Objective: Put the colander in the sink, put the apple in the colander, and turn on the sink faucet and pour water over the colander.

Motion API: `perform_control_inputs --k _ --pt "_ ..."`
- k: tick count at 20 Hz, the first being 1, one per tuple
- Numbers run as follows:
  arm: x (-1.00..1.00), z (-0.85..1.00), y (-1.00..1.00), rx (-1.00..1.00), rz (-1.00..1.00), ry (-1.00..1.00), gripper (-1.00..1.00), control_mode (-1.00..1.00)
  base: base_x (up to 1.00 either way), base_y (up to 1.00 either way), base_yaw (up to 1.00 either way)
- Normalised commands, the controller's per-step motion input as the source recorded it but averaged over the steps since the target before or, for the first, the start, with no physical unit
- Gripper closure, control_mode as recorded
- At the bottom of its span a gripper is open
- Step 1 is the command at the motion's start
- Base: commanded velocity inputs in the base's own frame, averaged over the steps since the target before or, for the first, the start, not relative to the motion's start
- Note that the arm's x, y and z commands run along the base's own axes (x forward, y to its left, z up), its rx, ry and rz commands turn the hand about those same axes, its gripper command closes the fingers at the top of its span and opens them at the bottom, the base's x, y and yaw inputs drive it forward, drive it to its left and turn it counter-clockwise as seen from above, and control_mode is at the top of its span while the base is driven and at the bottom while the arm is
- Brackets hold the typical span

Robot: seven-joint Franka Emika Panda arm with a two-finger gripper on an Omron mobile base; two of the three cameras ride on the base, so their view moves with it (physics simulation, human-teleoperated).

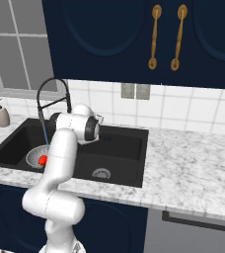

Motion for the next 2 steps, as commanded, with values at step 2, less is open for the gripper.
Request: perform_control_inputs --k 2 --pt "0.0 0.0 -0.2 0.0 0.0 0.0 -1.0 -1.0 0.0 0.0 0.0"
